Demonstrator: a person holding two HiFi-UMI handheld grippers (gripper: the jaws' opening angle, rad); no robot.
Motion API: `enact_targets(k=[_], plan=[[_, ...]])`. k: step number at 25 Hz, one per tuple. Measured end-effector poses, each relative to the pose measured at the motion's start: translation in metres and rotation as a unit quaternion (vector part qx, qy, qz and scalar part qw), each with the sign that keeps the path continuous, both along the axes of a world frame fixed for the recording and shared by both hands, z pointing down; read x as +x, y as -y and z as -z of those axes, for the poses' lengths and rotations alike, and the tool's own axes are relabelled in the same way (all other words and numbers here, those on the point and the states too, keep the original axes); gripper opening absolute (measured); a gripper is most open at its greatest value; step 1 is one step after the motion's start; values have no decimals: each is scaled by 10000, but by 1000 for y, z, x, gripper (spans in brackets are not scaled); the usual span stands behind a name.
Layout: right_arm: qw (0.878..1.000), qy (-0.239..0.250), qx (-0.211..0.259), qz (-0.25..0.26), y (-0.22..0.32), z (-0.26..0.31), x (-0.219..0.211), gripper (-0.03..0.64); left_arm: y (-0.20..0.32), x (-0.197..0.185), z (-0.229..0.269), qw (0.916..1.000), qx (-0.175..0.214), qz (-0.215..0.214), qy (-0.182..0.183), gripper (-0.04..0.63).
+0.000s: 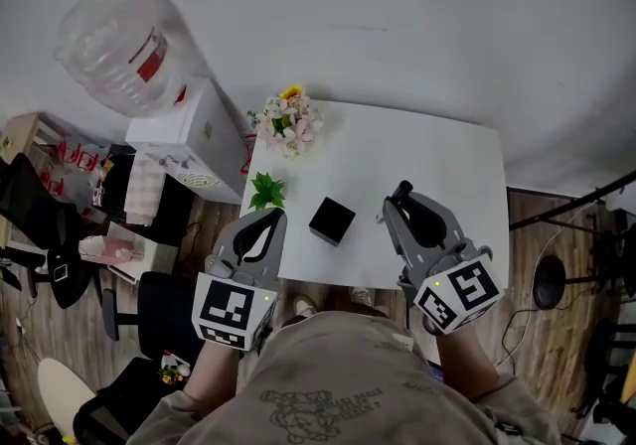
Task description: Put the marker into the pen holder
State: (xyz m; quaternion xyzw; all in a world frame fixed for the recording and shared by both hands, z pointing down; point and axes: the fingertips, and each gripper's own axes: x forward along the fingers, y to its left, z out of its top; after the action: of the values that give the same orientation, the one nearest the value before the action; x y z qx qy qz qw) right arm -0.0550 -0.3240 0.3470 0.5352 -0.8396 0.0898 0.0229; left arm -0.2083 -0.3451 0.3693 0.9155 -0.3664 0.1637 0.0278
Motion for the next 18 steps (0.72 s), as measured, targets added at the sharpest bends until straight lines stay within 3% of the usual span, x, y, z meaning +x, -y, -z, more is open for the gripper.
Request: enact_targets(k=[6,10,18], plan=[[9995,222,40,198,23,5,-7,89,9,-2,2,9998,105,173,13,0],[9996,-105,45,252,44,-12,-22,89,14,-8,-9,9995,16,305,45,0],[9950,-112,-778,615,63,-91,-51,89,5,-12,-47,9978,-407,477,206,0]])
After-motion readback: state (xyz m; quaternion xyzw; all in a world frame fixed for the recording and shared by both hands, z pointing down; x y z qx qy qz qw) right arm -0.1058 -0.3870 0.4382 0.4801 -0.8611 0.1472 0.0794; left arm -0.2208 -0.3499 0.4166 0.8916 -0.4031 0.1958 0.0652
